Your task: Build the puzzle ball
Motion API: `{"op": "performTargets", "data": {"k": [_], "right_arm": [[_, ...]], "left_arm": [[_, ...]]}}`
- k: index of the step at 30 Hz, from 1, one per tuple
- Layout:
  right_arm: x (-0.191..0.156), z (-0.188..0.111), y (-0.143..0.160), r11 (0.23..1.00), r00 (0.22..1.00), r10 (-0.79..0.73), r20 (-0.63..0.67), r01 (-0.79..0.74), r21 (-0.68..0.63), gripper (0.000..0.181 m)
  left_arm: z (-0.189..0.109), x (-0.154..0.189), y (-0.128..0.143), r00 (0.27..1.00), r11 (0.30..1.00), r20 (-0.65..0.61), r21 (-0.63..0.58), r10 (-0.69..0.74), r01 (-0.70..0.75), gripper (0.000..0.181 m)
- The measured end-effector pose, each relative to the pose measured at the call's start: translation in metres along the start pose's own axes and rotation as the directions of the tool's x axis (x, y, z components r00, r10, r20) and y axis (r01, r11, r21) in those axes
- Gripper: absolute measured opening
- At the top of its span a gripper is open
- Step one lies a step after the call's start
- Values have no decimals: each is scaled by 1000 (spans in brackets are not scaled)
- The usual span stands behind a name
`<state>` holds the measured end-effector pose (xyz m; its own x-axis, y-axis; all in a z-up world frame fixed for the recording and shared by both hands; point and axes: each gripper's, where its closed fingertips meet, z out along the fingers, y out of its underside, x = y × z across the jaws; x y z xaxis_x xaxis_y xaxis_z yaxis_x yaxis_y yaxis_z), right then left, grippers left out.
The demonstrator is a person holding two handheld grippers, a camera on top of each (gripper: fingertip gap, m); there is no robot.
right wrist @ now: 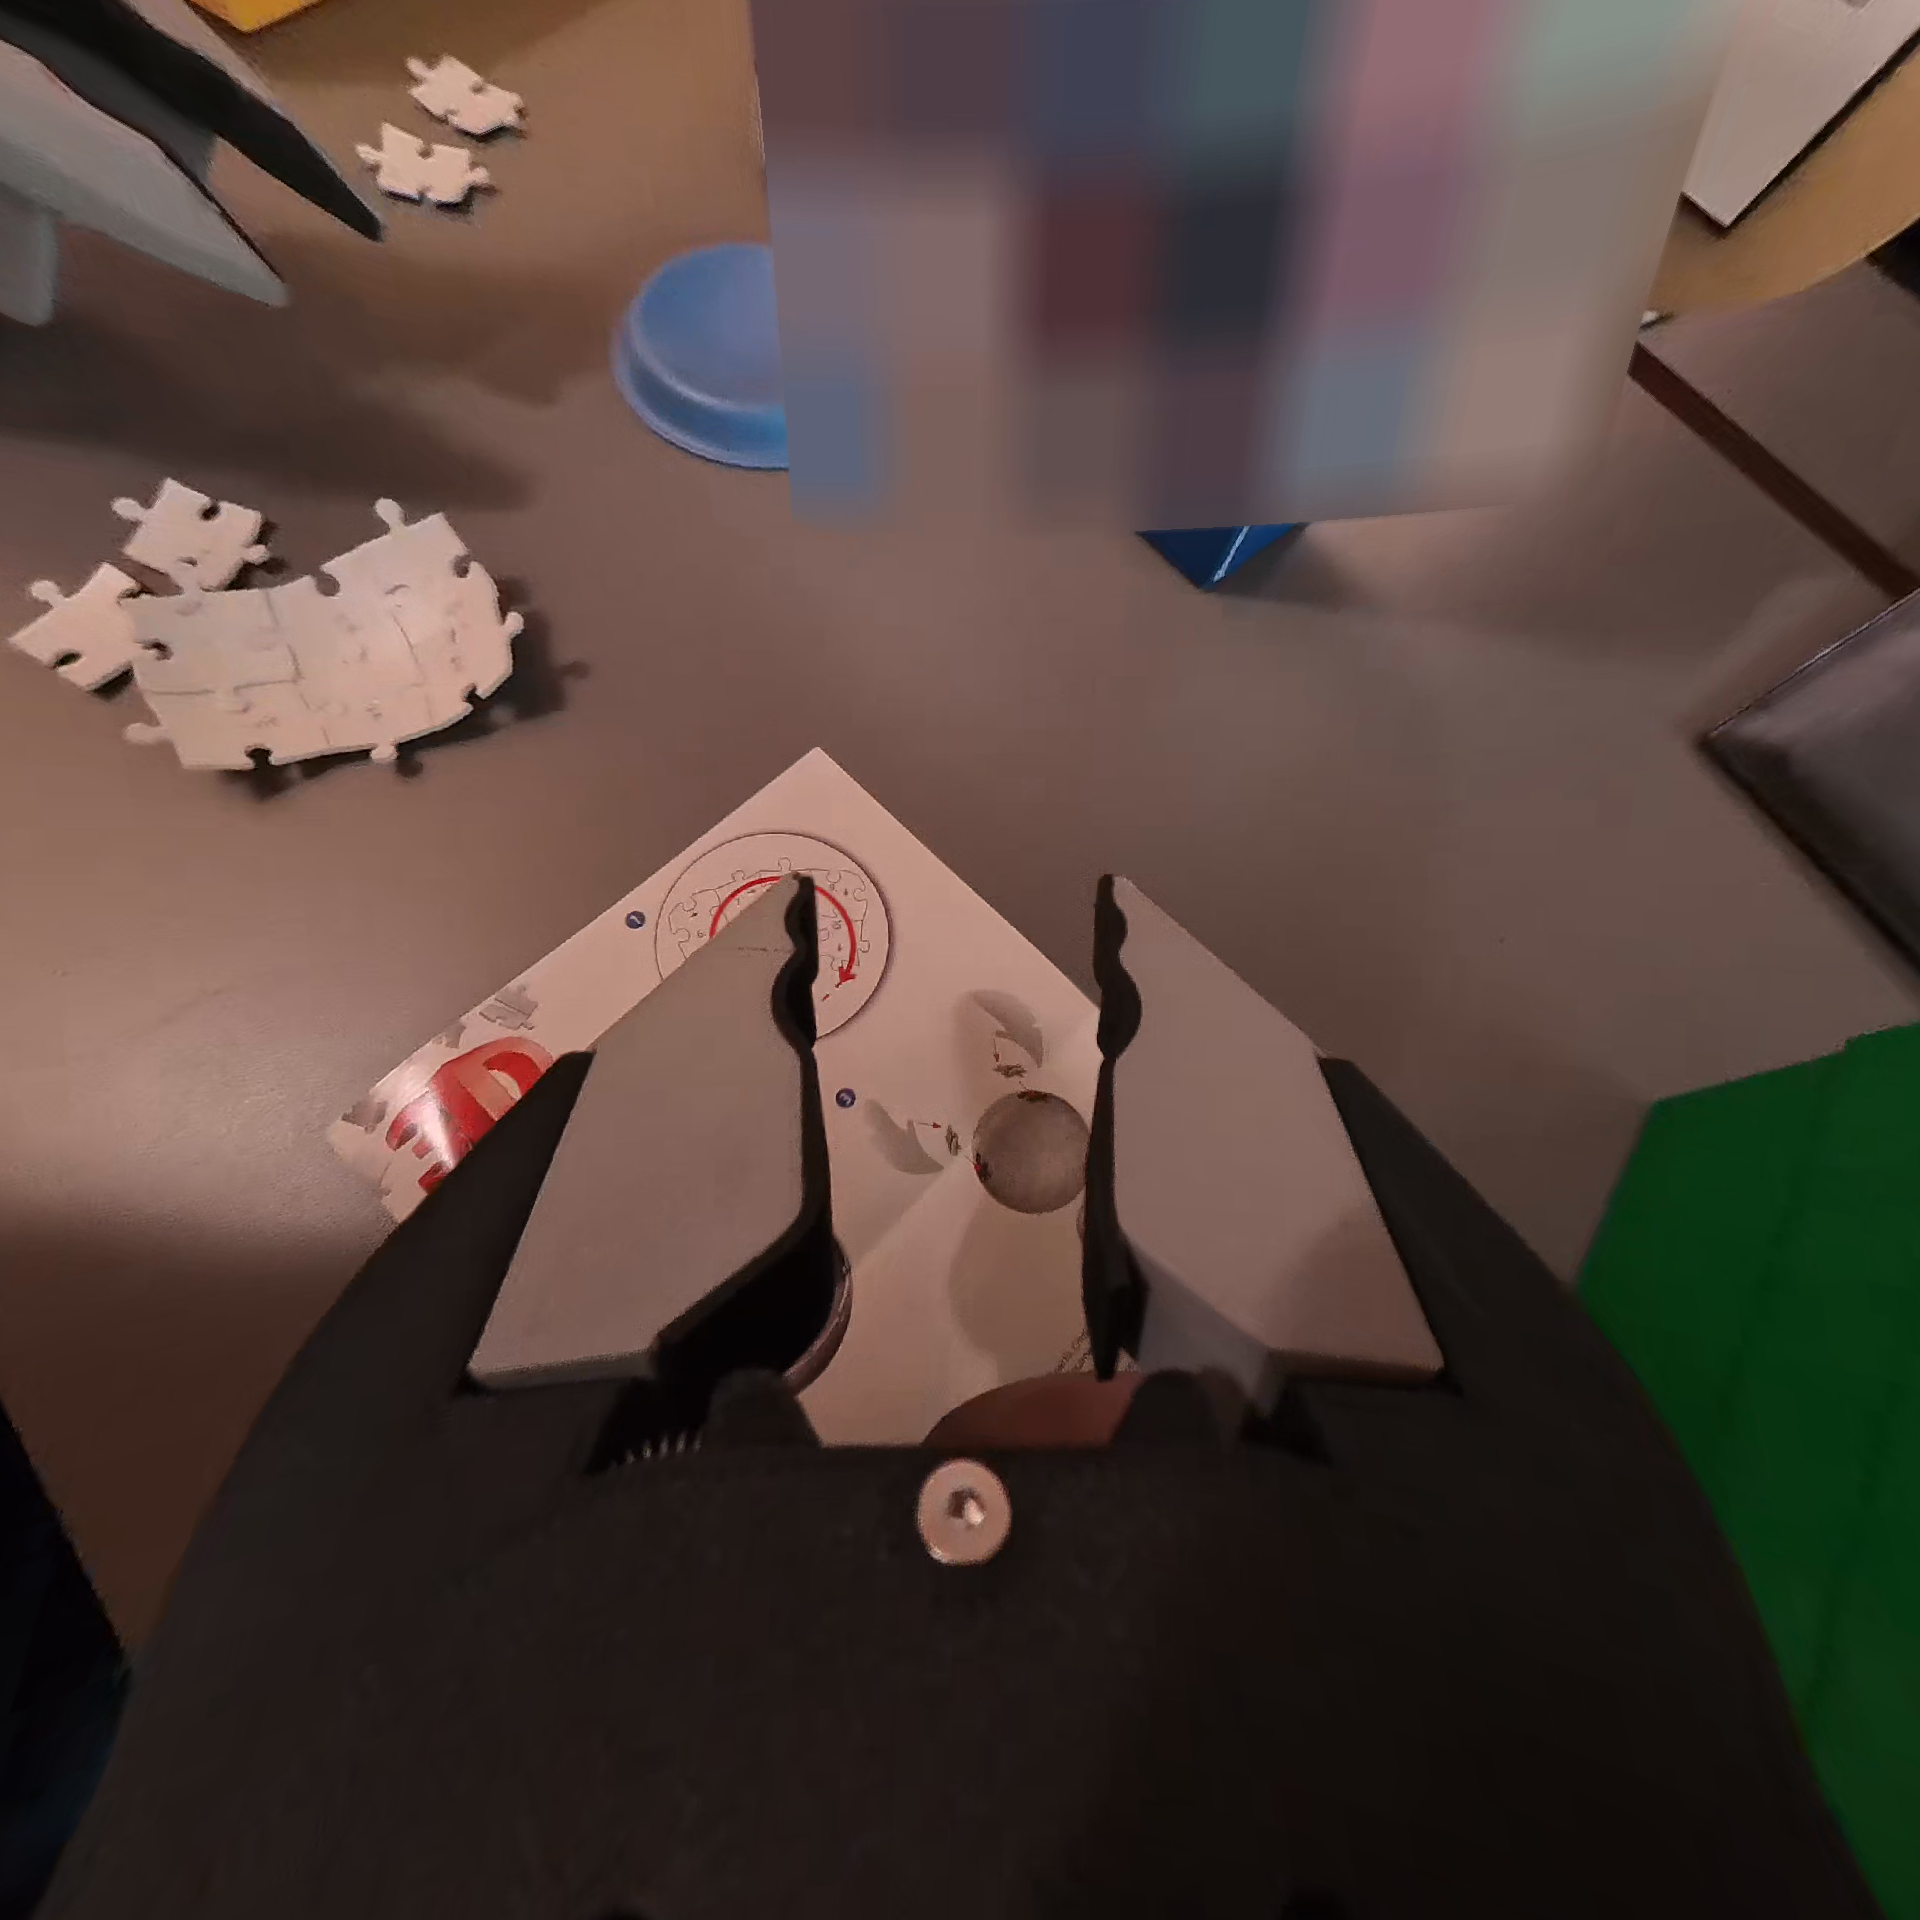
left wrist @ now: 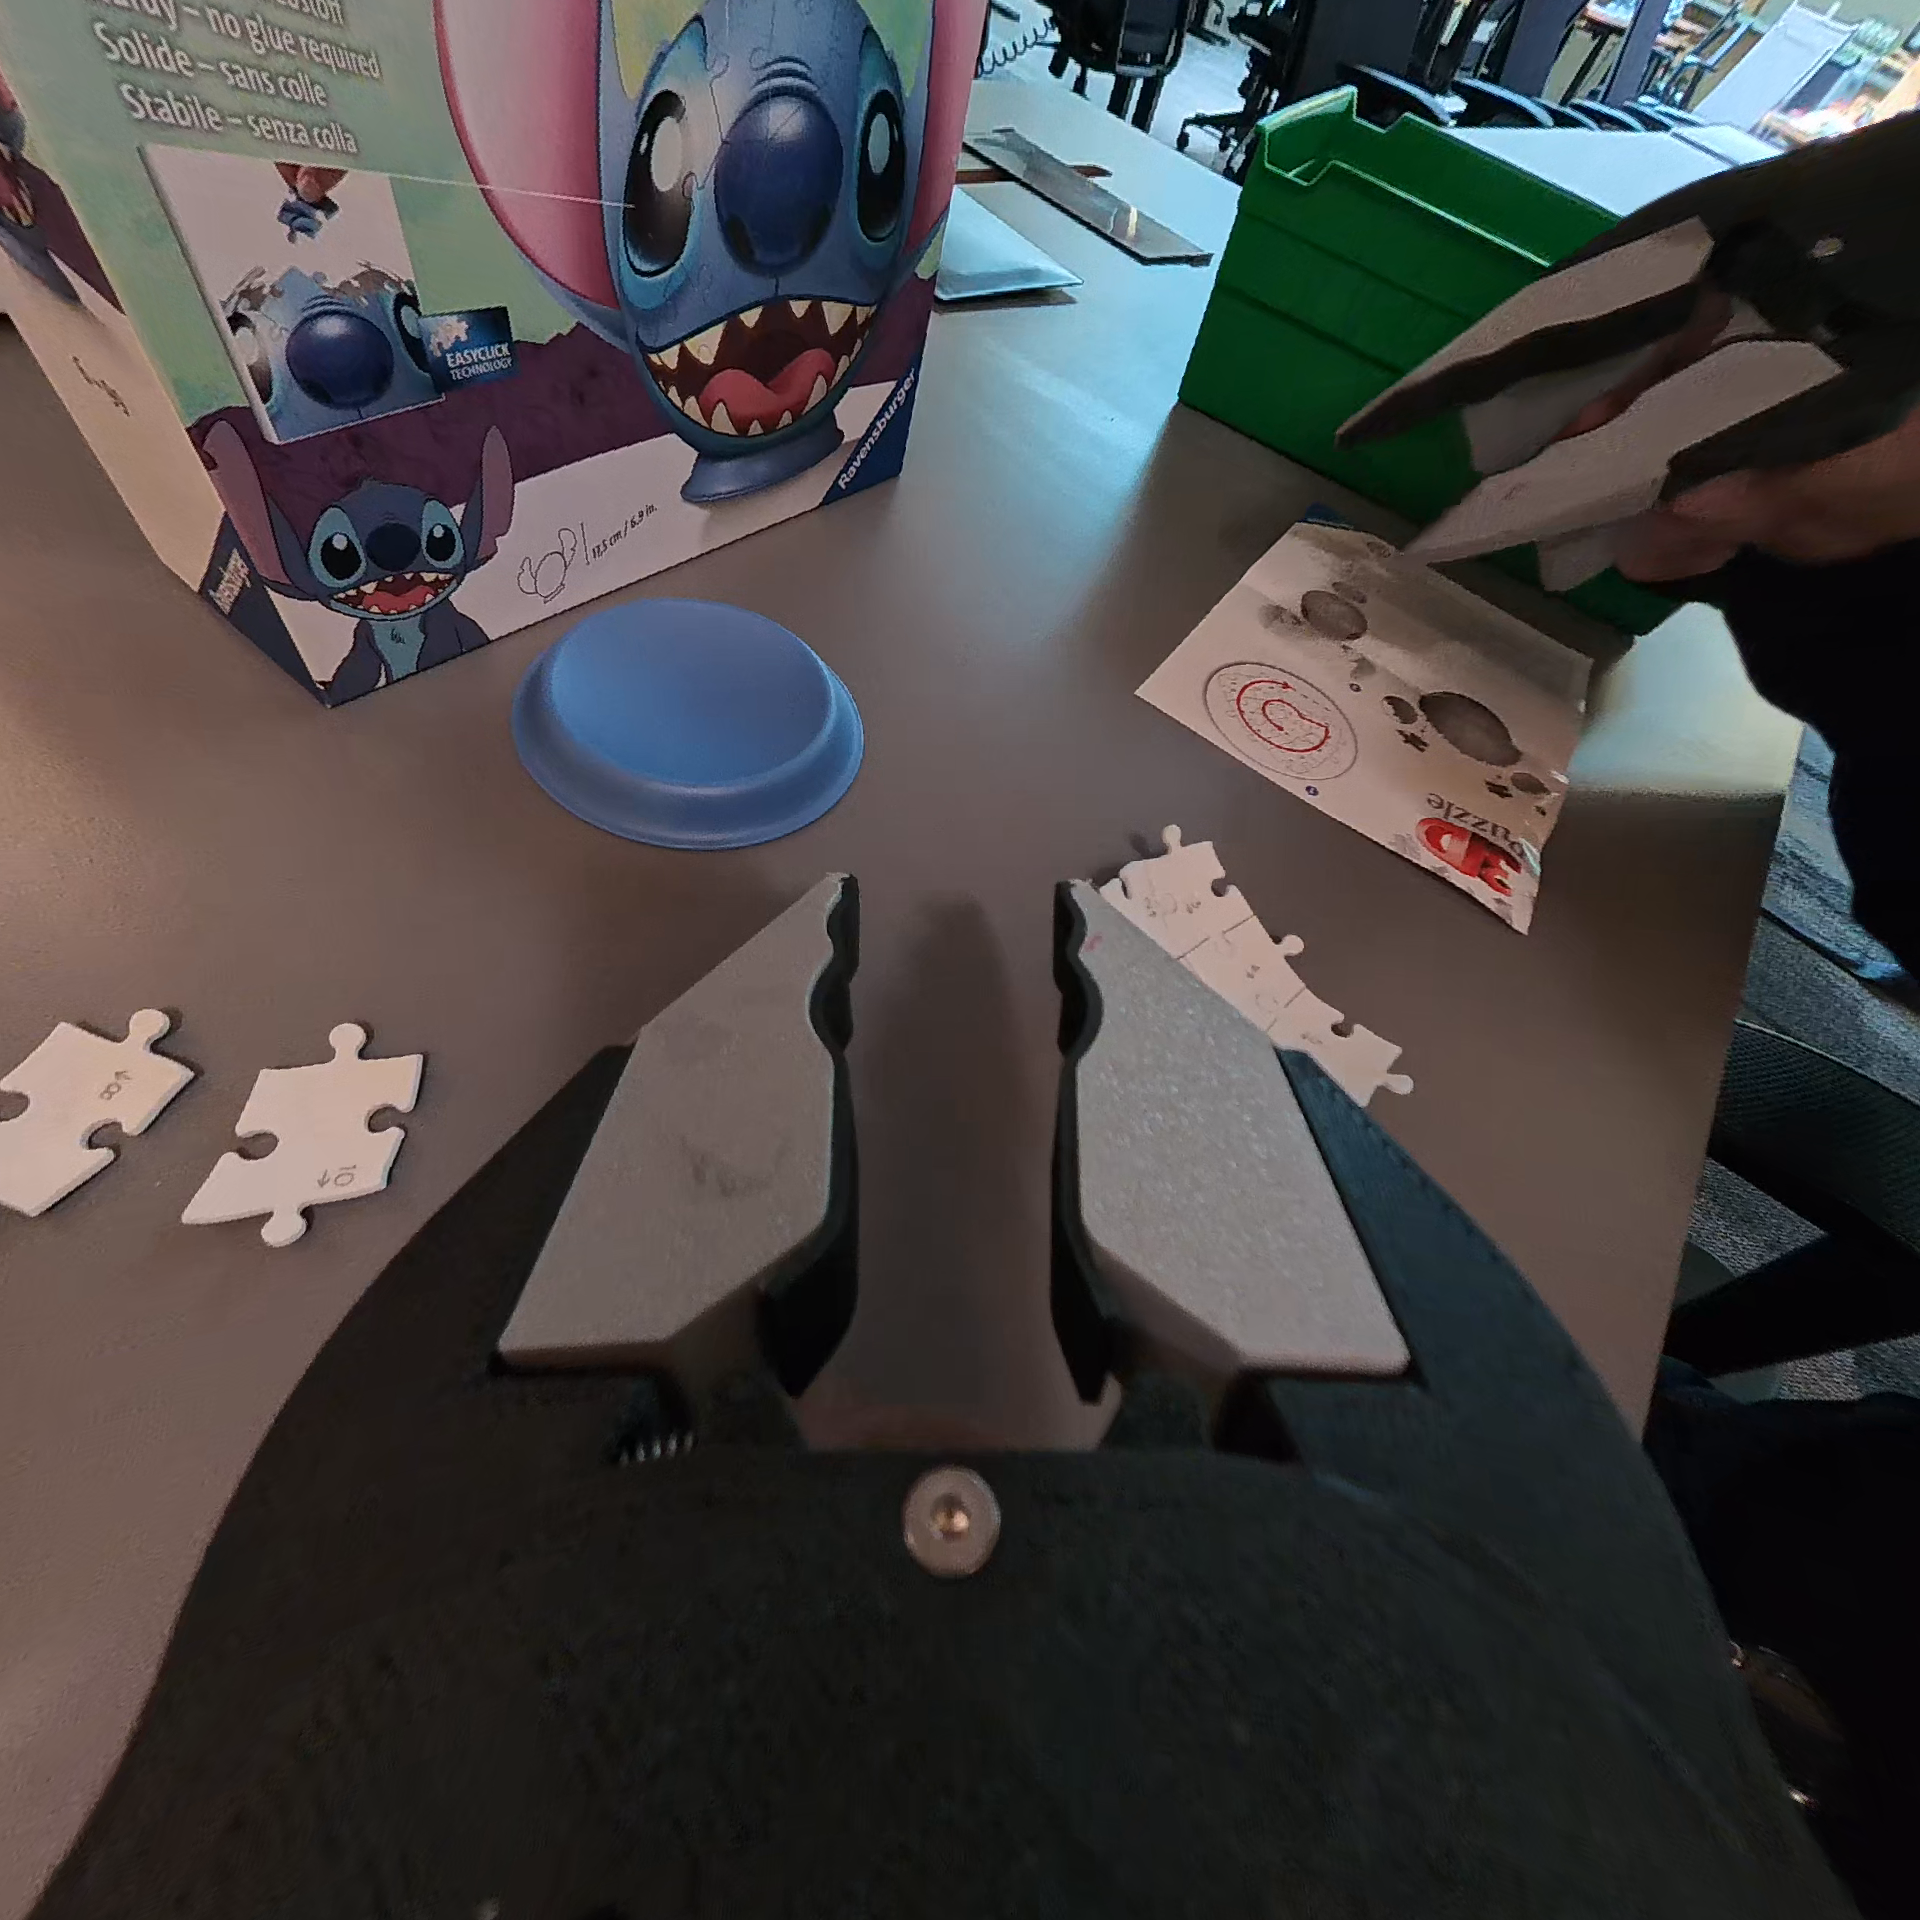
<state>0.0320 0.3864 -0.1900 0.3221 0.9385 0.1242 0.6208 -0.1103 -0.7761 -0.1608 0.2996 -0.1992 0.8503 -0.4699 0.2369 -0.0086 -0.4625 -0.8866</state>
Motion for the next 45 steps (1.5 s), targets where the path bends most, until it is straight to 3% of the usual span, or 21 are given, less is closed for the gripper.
{"op": "performTargets", "data": {"k": [5,11,18,30,45], "right_arm": [[0,9,9,999,1000,1,-7,-1,-37,51],[9,18,4,999,999,37,-25,-37,10,49],[31,30,8,1000,987,-7,-159,11,23,49],[25,-17,38,983,966,175,-188,-183,-23,57],[6,-24,73,974,972,135,-193,-166,-155,58]], "left_arm": [[0,0,0,1000,1000,-4,1,-6,6,36],[1,1,1,1000,1000,-3,-10,6,-6,36],[0,0,0,1000,1000,-5,-5,-6,6,36],[2,1,2,1000,1000,-9,-19,-3,3,36],[1,-1,1,1000,1000,0,-6,-13,13,36]]}}
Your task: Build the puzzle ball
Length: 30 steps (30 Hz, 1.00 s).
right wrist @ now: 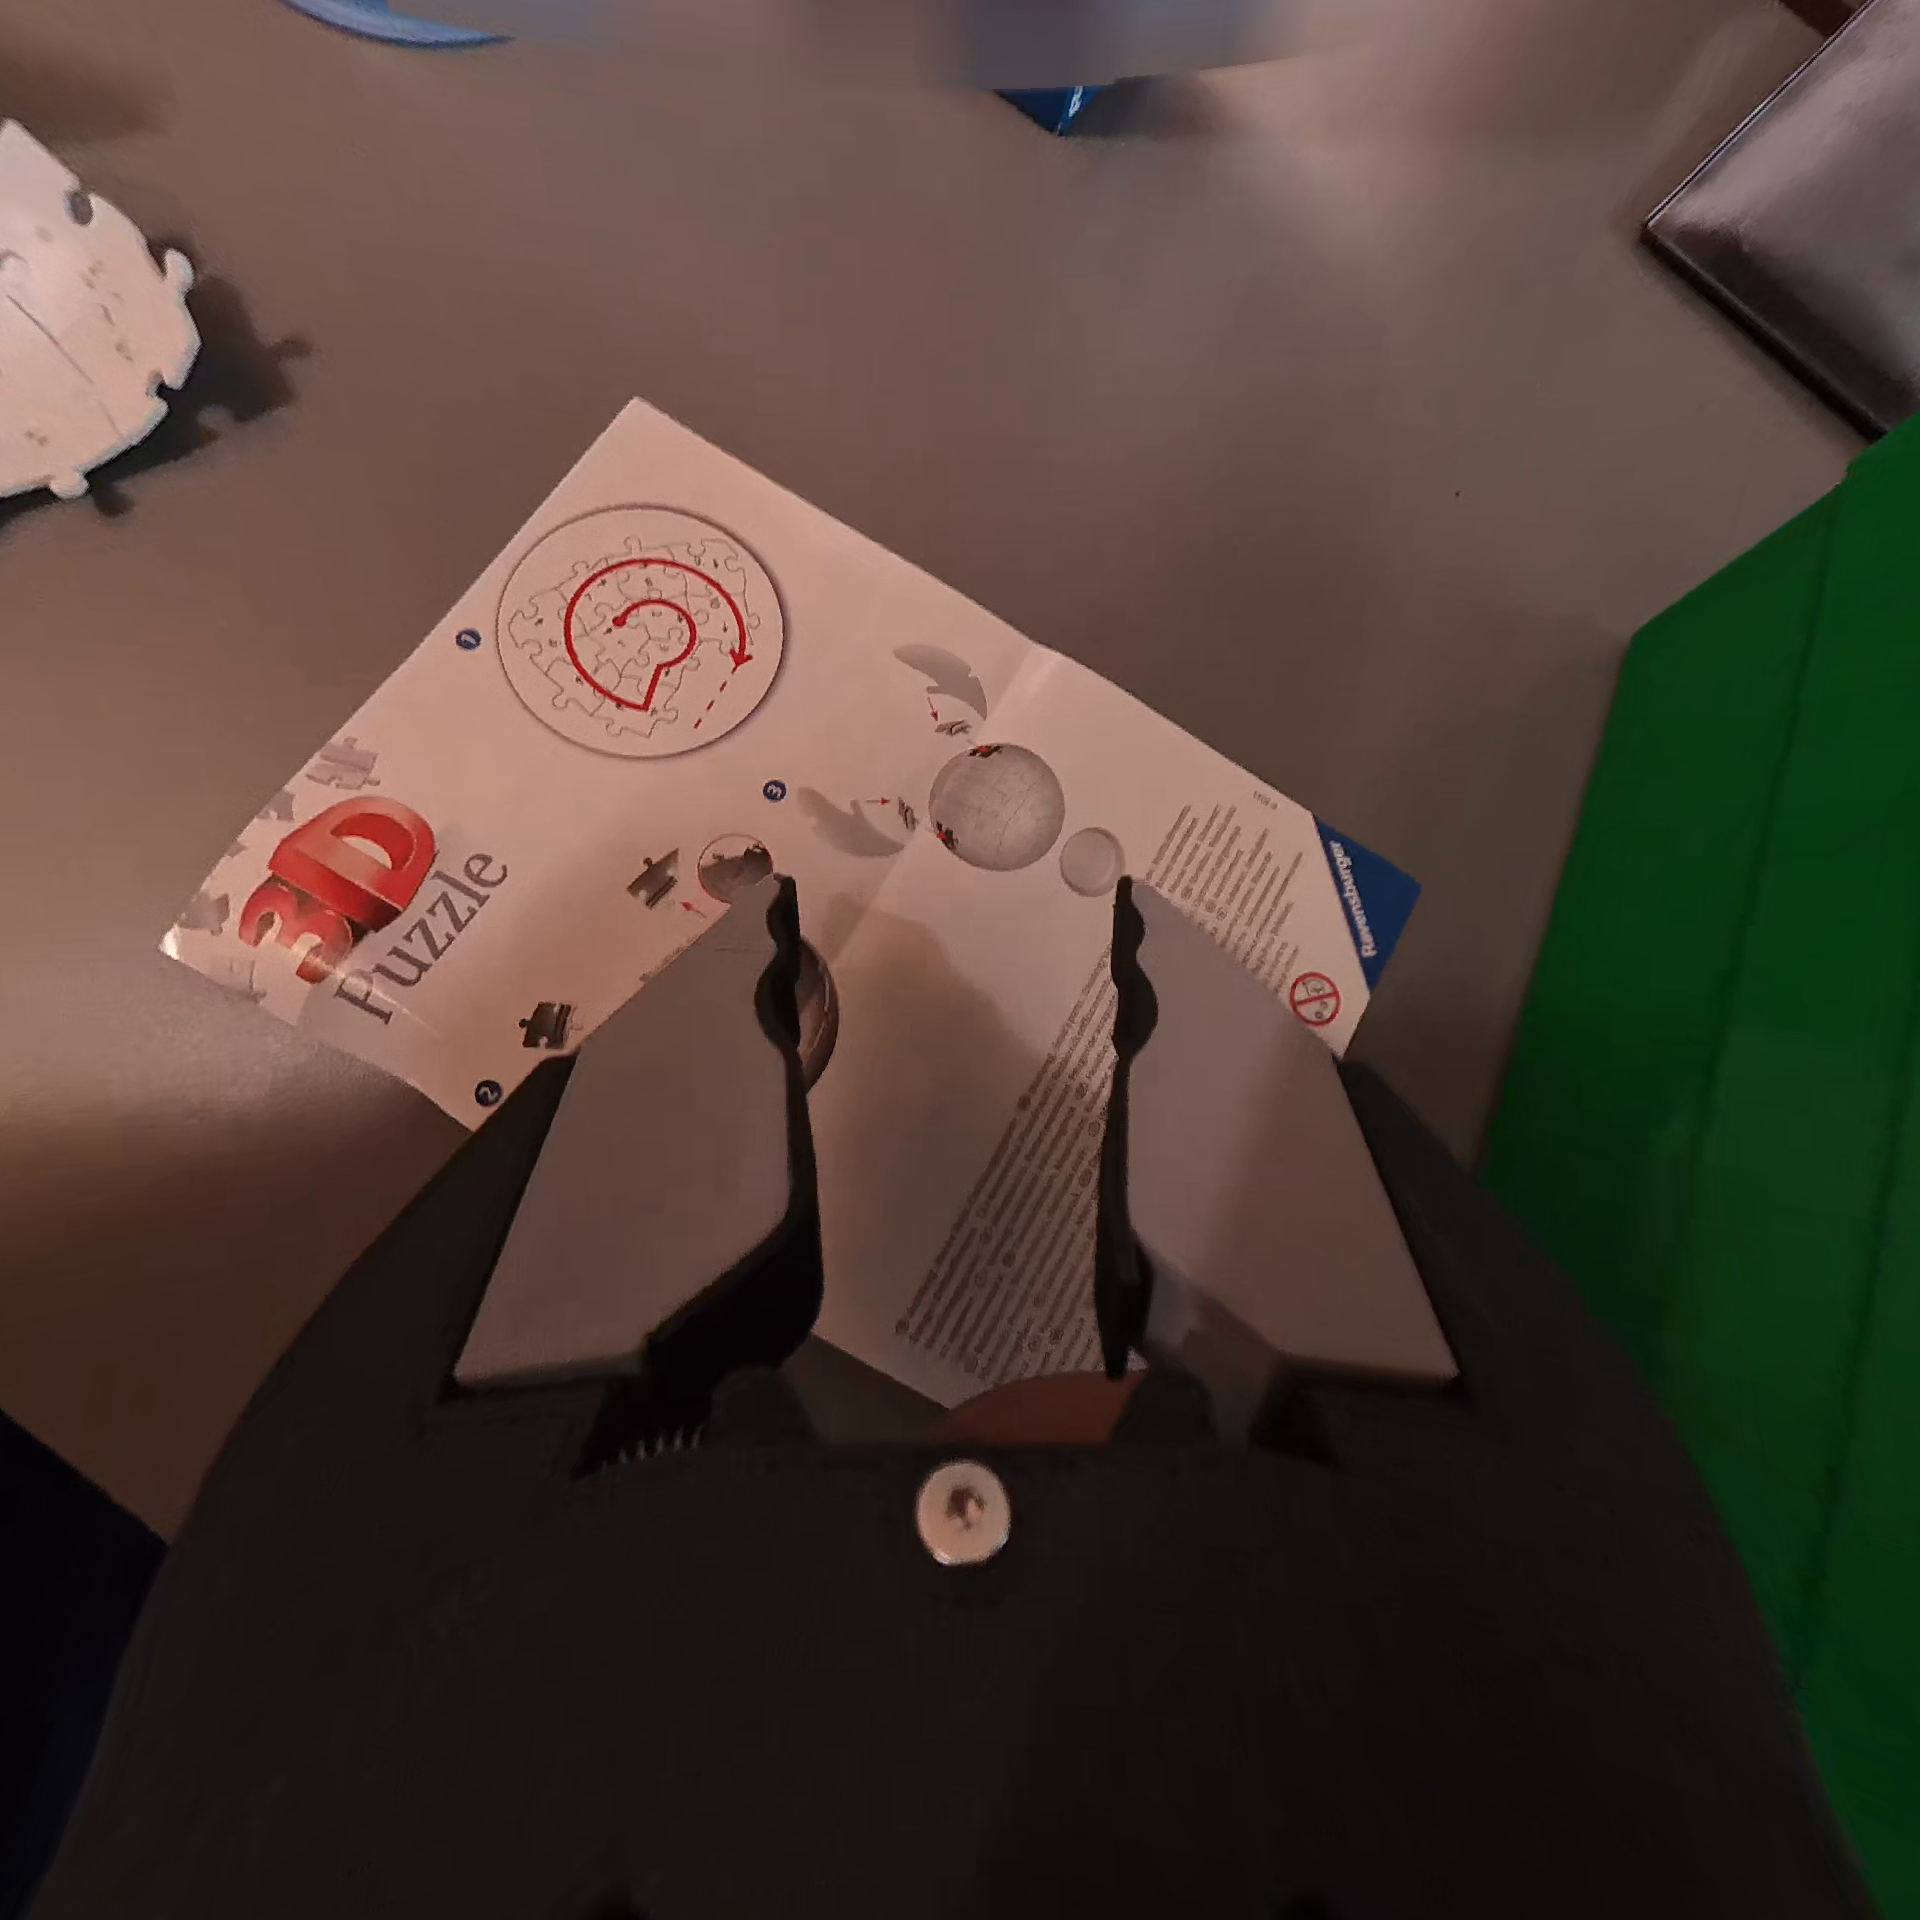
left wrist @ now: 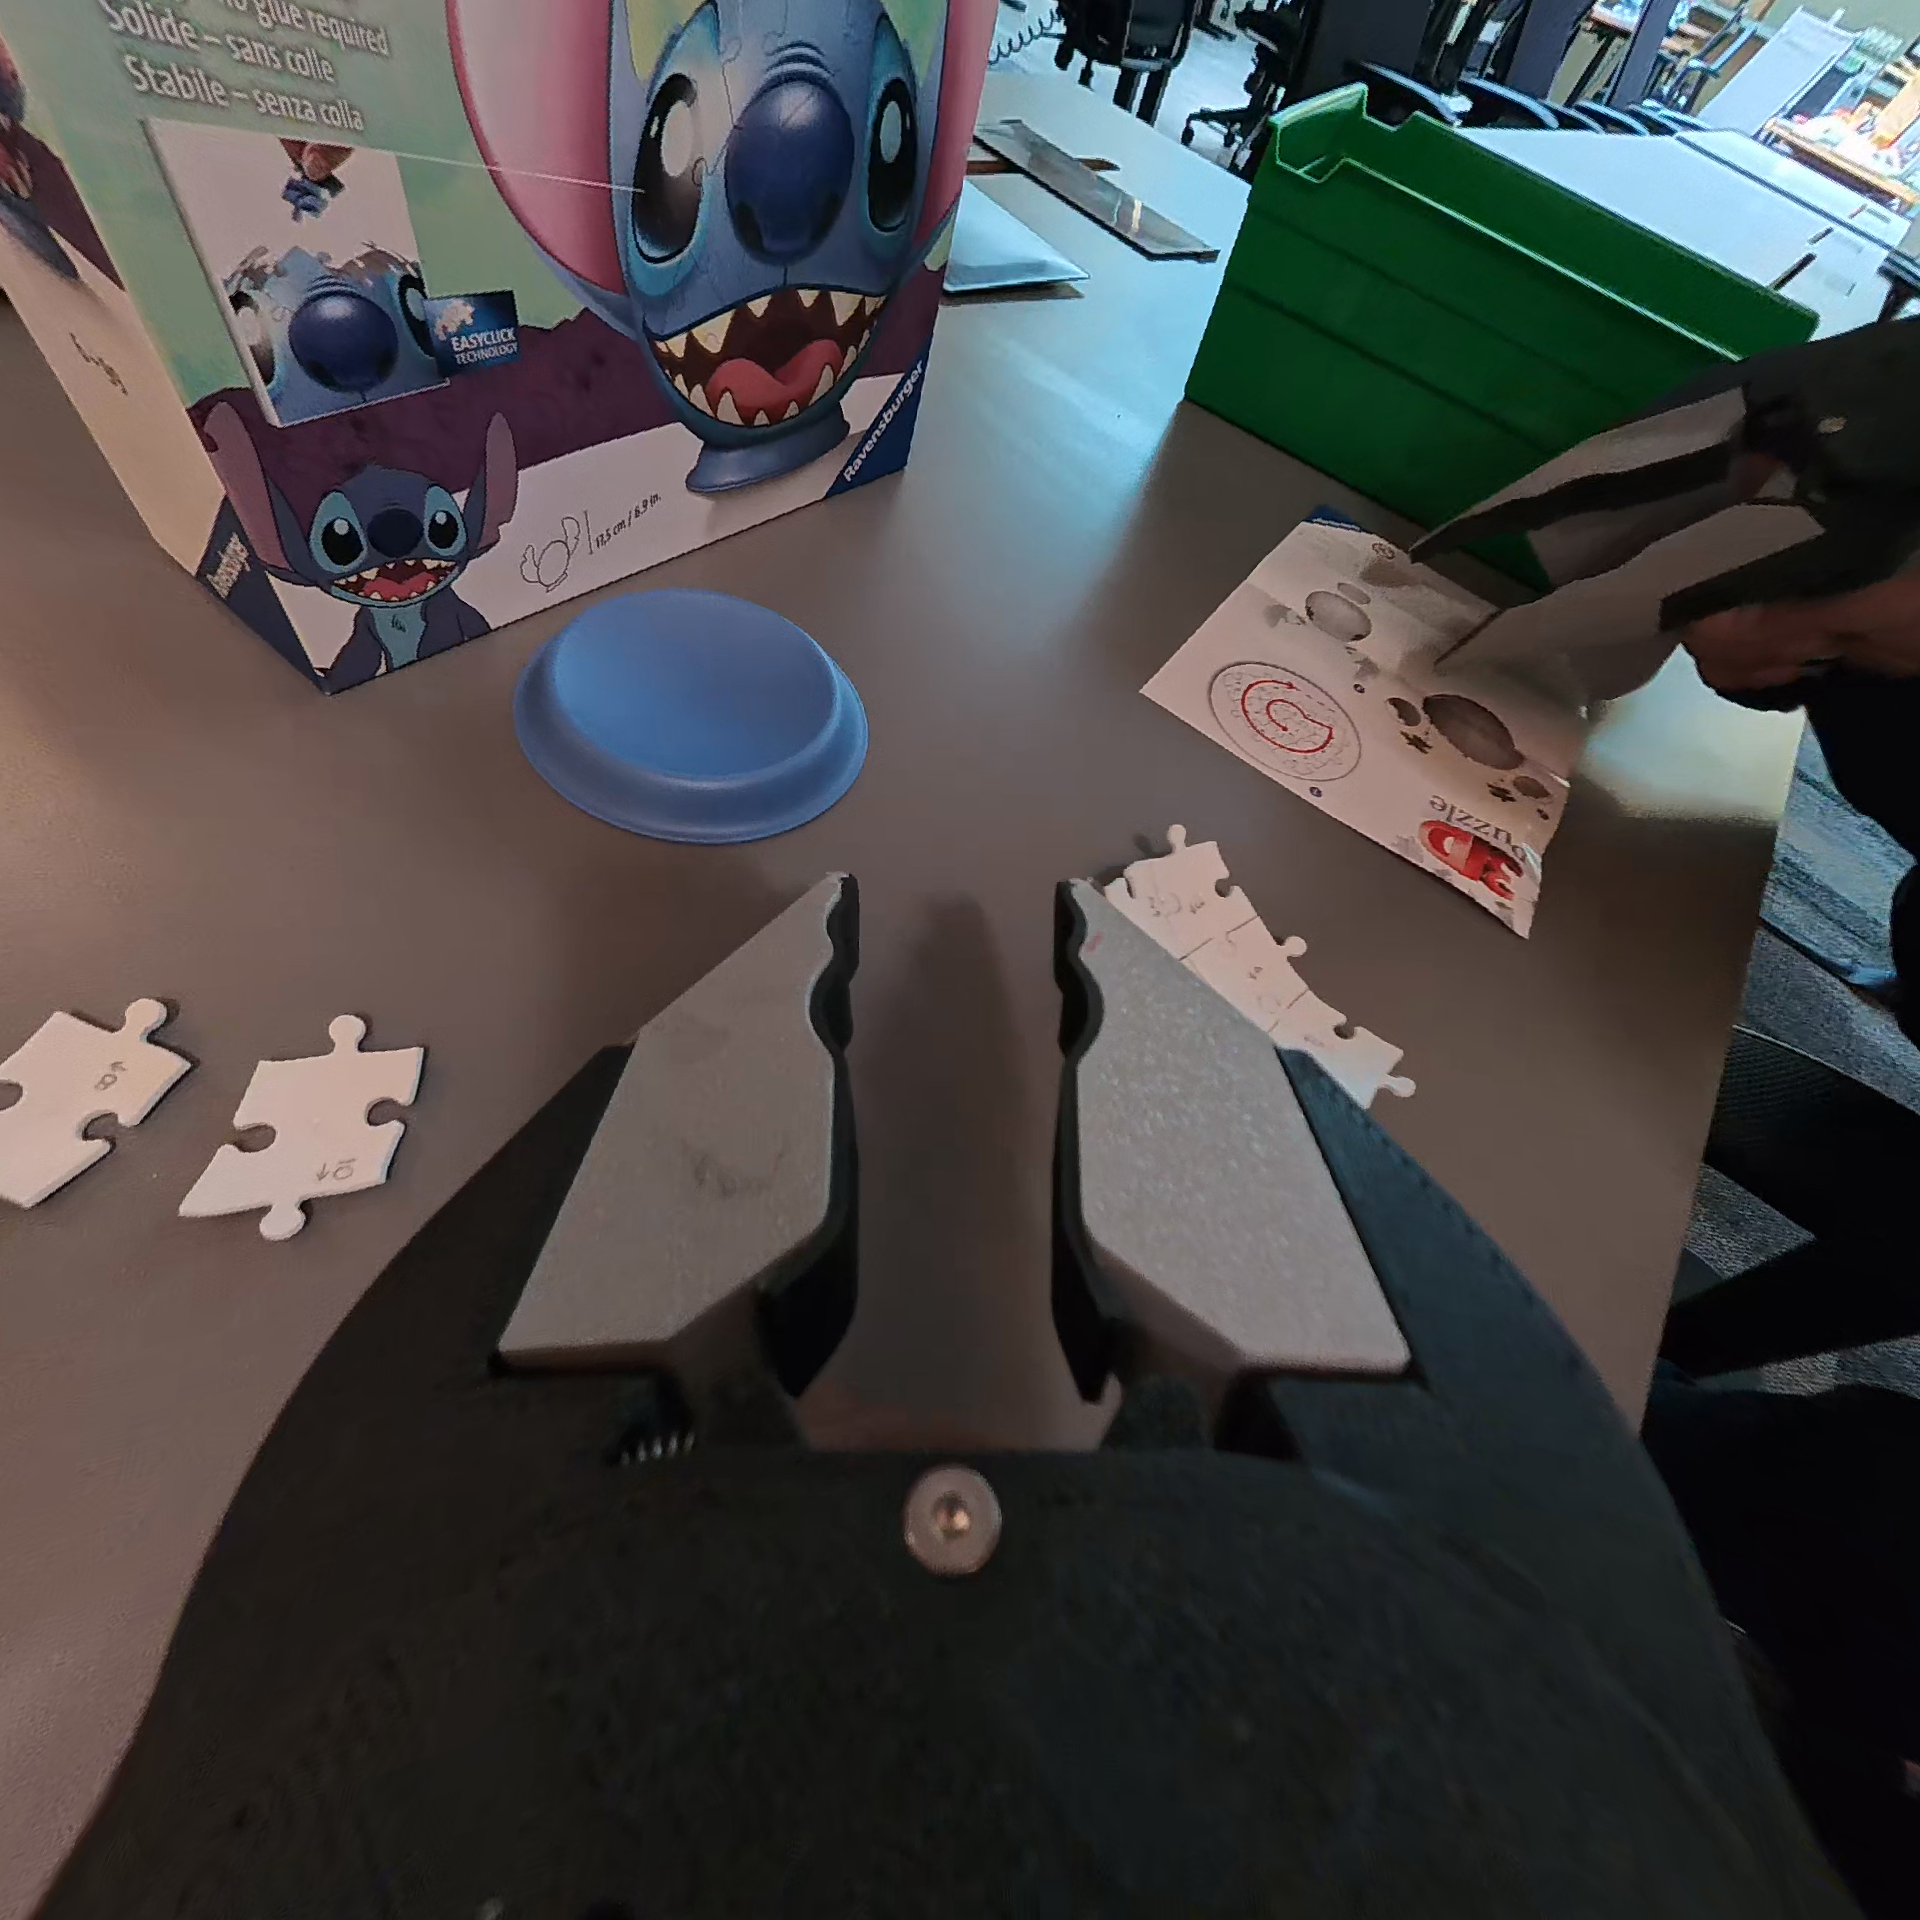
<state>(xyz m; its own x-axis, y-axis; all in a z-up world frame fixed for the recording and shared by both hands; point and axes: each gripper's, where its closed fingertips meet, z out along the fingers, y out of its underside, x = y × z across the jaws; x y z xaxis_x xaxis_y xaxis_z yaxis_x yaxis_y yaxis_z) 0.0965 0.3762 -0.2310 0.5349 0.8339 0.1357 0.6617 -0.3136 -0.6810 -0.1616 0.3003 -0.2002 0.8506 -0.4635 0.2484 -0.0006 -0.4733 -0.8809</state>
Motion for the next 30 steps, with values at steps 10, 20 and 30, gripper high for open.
{"op": "performTargets", "data": {"k": [10,20,30], "right_arm": [[-4,15,4,997,993,-69,94,71,-13,48],[-14,19,1,984,952,-173,253,179,0,32],[-18,15,4,948,911,-290,292,316,-44,26]], "left_arm": [[0,1,0,1000,1000,-2,-2,5,-5,36],[1,2,2,1000,1000,-11,-9,0,0,36],[1,1,2,1000,1000,-12,-9,-4,4,36]]}}
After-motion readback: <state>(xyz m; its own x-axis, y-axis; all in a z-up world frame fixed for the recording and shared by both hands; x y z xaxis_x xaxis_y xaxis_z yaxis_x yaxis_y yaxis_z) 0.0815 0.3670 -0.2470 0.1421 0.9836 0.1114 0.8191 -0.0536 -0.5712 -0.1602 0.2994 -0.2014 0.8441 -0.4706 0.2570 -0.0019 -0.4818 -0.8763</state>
